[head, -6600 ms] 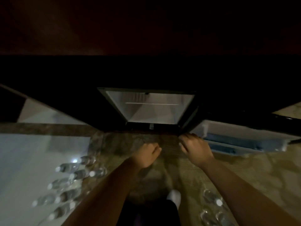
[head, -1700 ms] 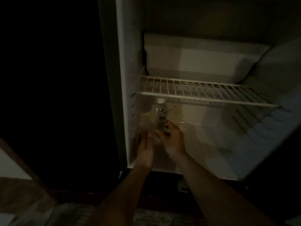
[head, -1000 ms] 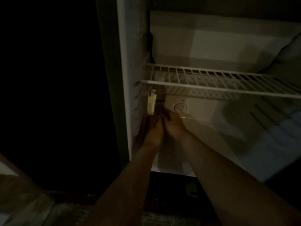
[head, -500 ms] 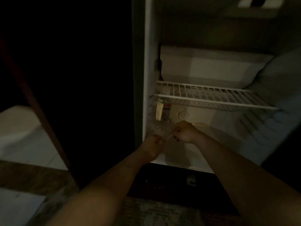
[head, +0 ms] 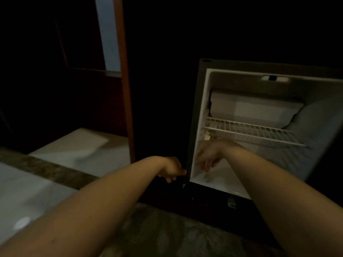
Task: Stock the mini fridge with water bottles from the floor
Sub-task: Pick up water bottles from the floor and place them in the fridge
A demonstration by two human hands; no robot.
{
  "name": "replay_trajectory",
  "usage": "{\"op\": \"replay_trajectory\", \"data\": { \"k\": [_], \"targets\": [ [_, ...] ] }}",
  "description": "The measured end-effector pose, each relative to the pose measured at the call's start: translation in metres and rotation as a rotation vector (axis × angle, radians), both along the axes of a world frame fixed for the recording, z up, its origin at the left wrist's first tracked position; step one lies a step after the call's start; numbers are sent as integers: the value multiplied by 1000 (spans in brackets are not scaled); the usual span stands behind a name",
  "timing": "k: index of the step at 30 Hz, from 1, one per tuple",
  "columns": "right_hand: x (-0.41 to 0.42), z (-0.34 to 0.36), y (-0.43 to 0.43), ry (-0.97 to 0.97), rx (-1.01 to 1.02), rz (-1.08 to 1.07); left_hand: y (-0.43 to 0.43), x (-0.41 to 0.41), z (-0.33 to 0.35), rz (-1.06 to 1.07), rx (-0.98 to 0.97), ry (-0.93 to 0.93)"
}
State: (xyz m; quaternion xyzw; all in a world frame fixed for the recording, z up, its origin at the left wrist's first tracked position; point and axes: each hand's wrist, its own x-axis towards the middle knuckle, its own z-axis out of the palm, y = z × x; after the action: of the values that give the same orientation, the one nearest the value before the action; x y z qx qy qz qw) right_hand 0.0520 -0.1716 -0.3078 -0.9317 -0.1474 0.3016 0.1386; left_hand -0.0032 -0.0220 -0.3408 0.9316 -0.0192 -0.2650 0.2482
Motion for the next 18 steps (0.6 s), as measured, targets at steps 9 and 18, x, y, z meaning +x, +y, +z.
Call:
{"op": "replay_trajectory", "data": {
  "k": [9,18],
  "targets": [
    [-98,-10,80,-119,152,97,107,-93,14,281,-198,19],
    [-148,-96,170,16,247,210,204,-171,-59,731,-131,-149]
  ]
}}
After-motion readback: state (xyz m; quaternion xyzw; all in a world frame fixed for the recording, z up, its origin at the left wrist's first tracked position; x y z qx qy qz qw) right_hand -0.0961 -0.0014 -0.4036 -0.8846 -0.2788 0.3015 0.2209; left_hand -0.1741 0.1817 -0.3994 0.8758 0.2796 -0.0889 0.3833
